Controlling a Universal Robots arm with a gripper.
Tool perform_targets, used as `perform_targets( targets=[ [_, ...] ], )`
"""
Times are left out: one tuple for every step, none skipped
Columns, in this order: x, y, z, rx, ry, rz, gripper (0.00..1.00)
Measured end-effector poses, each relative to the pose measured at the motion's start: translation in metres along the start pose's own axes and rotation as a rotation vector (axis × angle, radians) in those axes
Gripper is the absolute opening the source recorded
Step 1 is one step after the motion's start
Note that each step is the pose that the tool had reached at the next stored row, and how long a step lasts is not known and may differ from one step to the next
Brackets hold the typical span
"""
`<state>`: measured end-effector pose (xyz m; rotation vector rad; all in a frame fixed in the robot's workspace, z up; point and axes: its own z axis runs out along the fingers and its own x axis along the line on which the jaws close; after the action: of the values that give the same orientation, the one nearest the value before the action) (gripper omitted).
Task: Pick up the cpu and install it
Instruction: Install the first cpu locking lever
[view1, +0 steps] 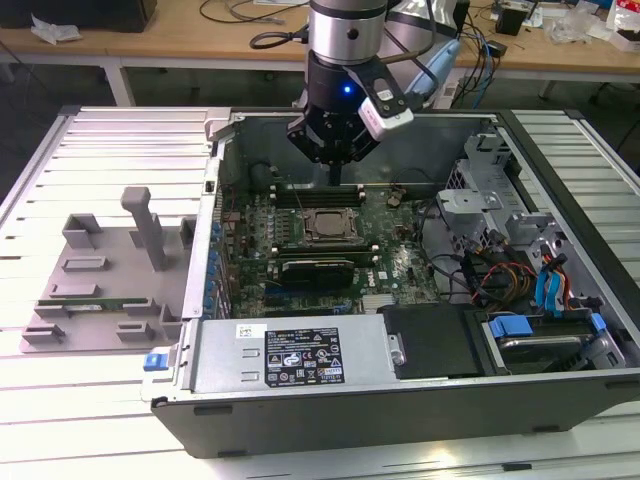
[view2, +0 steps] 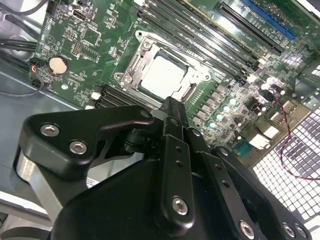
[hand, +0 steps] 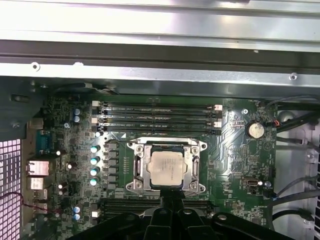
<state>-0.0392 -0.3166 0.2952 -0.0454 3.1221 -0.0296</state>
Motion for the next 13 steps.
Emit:
perform_targets(
  targets=[
    [0.0002, 0.0, 0.0, 0.0001, 0.0, 0.0, 0.11],
    [0.0009, 0.0, 0.0, 0.0001, 0.0, 0.0, 0.11],
    [0.0012, 0.0, 0.0, 0.0, 0.0, 0.0, 0.11],
    [0.002, 0.0, 0.0, 0.0, 0.0, 0.0, 0.11],
    [0.0025, 0.0001, 0.0, 0.0, 0.0, 0.0, 0.11],
    [0.0028, 0.0001, 0.0, 0.0, 0.0, 0.0, 0.11],
    [0.003, 0.0001, 0.0001, 0.0, 0.0, 0.0, 0.11],
    [0.0032, 0.0001, 0.0001, 0.0, 0.0, 0.0, 0.11],
    [0.0035, 0.0001, 0.0001, 0.0, 0.0, 0.0, 0.11],
    [0.0041, 0.0001, 0.0002, 0.0, 0.0, 0.0, 0.11],
    [0.0045, 0.0001, 0.0002, 0.0, 0.0, 0.0, 0.11],
    [0.0051, 0.0001, 0.0002, 0.0, 0.0, 0.0, 0.11],
    [0.0056, 0.0002, 0.0002, 0.0, 0.0, 0.0, 0.11]
  ],
)
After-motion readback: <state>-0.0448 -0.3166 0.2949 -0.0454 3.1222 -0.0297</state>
